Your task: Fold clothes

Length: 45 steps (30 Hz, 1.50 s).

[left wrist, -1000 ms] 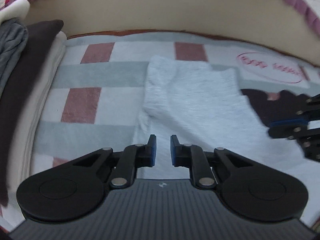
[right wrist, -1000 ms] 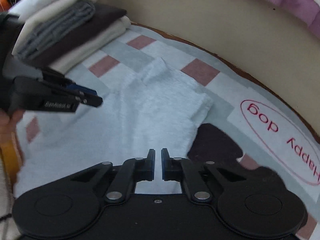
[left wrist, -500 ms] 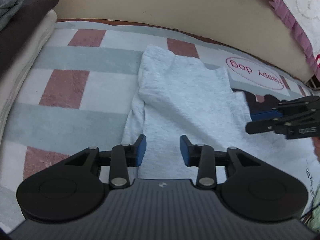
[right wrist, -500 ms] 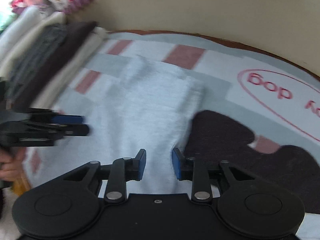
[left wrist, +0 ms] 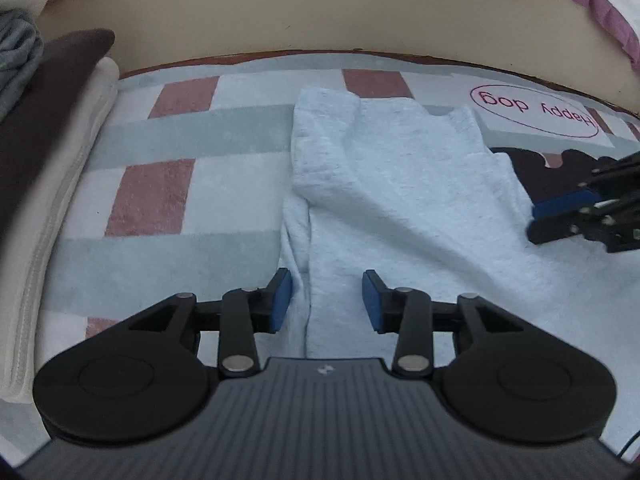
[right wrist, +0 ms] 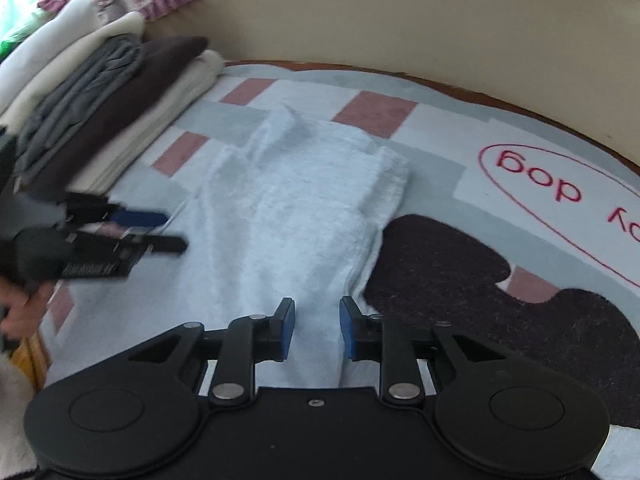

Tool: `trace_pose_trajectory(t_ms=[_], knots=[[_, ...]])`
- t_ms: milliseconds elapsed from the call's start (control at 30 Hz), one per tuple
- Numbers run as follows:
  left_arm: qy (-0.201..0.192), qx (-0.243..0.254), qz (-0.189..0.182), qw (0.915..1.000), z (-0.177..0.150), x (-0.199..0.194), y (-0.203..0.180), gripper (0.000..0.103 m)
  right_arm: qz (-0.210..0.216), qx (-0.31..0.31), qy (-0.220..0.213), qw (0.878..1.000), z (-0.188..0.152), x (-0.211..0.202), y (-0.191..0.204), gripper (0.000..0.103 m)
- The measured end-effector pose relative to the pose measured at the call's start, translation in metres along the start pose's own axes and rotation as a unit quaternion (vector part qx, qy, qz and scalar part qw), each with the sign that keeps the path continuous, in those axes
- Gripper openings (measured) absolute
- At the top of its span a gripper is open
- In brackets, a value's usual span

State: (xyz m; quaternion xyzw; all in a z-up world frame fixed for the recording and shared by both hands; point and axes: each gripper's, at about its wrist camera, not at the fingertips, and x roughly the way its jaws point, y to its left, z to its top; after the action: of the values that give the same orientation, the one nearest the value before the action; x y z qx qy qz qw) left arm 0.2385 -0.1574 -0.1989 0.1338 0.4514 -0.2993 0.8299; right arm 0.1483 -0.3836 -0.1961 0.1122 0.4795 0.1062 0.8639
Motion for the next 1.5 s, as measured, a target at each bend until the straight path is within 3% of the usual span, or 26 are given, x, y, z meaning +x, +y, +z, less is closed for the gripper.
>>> trace_pose_trajectory(t_ms=[33, 67, 100, 133, 200, 267, 300, 400, 500, 533, 600, 667, 700, 733, 767, 933, 1000, 1067, 1133, 1233, 1267, 1333, 1400, 1433, 1500], knots=[[-0.008, 0.005, -0.007, 0.9999, 0.000, -0.004, -0.001, 0.027, -0.001, 0.000, -0.003, 1.000, 0.000, 0.002, 0.001, 0.032], [-0.010, -0.003, -0.027, 0.9996, 0.000, -0.007, 0.001, 0.006, 0.003, -0.006, -0.008, 1.000, -0.001, 0.002, 0.003, 0.027], [-0.011, -0.011, -0.048, 0.9987, 0.000, -0.010, 0.003, 0.000, 0.007, -0.017, -0.011, 1.000, -0.002, 0.000, 0.006, 0.007], [-0.013, -0.019, -0.070, 0.9973, 0.000, -0.013, 0.005, 0.000, 0.009, -0.026, -0.014, 1.000, -0.002, -0.002, 0.010, 0.002], [-0.010, -0.042, -0.098, 0.9943, -0.001, -0.014, 0.010, 0.000, 0.012, -0.046, -0.021, 0.999, -0.003, -0.005, 0.017, 0.002], [-0.007, -0.039, -0.087, 0.9955, -0.001, -0.013, 0.010, 0.000, 0.015, -0.063, -0.026, 0.998, -0.004, -0.009, 0.024, 0.003], [-0.008, -0.033, -0.060, 0.9976, -0.001, -0.012, 0.009, 0.000, 0.010, -0.063, -0.026, 0.998, -0.004, -0.009, 0.023, 0.004], [-0.012, -0.014, 0.014, 0.9997, -0.002, -0.008, 0.008, 0.003, -0.024, -0.049, -0.027, 0.998, -0.001, -0.006, 0.020, 0.017], [-0.001, -0.015, 0.008, 0.9999, -0.004, -0.005, 0.013, 0.007, -0.025, -0.050, -0.031, 0.998, -0.002, -0.005, 0.022, 0.044], [0.008, -0.010, 0.005, 0.9999, -0.004, -0.003, 0.012, 0.013, -0.024, -0.054, -0.033, 0.998, -0.003, -0.005, 0.023, 0.046], [0.011, 0.018, 0.012, 0.9997, -0.006, -0.001, 0.005, 0.014, -0.022, -0.062, -0.038, 0.997, -0.005, -0.005, 0.027, 0.046], [0.017, 0.007, -0.017, 0.9997, -0.005, -0.002, 0.007, 0.014, -0.020, -0.071, -0.042, 0.996, -0.007, -0.005, 0.030, 0.041], [0.020, 0.001, -0.032, 0.9993, -0.005, -0.002, 0.008, 0.014, -0.019, -0.075, -0.044, 0.996, -0.008, -0.005, 0.032, 0.021], [0.020, -0.007, -0.045, 0.9988, -0.005, -0.003, 0.009, 0.013, -0.018, -0.079, -0.047, 0.996, -0.009, -0.005, 0.034, 0.013], [0.019, -0.012, -0.057, 0.9981, -0.006, -0.005, 0.011, 0.004, -0.017, -0.083, -0.049, 0.995, -0.010, -0.005, 0.036, 0.007], [0.014, -0.054, -0.122, 0.9910, -0.003, -0.010, 0.019, 0.002, -0.012, -0.103, -0.060, 0.993, -0.015, -0.005, 0.045, 0.006], [0.020, -0.072, -0.125, 0.9893, 0.000, -0.007, 0.020, 0.004, -0.010, -0.111, -0.064, 0.992, -0.017, -0.005, 0.048, 0.006], [0.022, -0.067, -0.102, 0.9923, 0.000, -0.003, 0.018, 0.005, -0.023, -0.109, -0.060, 0.992, -0.016, -0.002, 0.048, 0.008], [0.024, -0.053, -0.082, 0.9950, -0.001, 0.002, 0.015, 0.007, -0.035, -0.085, -0.054, 0.994, -0.011, 0.004, 0.042, 0.015], [0.024, -0.062, -0.088, 0.9939, -0.001, 0.008, 0.016, 0.013, -0.046, -0.052, -0.053, 0.996, -0.007, 0.012, 0.033, 0.039], [0.024, -0.071, -0.094, 0.9927, 0.000, 0.010, 0.018, 0.015, -0.038, -0.049, -0.056, 0.996, -0.006, 0.013, 0.031, 0.041], [0.024, -0.090, -0.107, 0.9900, 0.002, 0.013, 0.023, 0.016, -0.024, -0.044, -0.065, 0.997, -0.006, 0.014, 0.029, 0.009], [0.023, -0.108, -0.119, 0.9867, 0.004, 0.015, 0.028, 0.013, -0.018, -0.050, -0.091, 0.994, -0.008, 0.006, 0.031, 0.004], [0.014, -0.098, -0.112, 0.9887, 0.004, 0.009, 0.027, 0.002, -0.019, -0.051, -0.102, 0.993, -0.009, -0.001, 0.033, 0.004], [-0.005, -0.076, -0.096, 0.9925, 0.004, -0.006, 0.022, 0.002, -0.020, -0.055, -0.117, 0.991, -0.009, -0.011, 0.036, 0.004]])
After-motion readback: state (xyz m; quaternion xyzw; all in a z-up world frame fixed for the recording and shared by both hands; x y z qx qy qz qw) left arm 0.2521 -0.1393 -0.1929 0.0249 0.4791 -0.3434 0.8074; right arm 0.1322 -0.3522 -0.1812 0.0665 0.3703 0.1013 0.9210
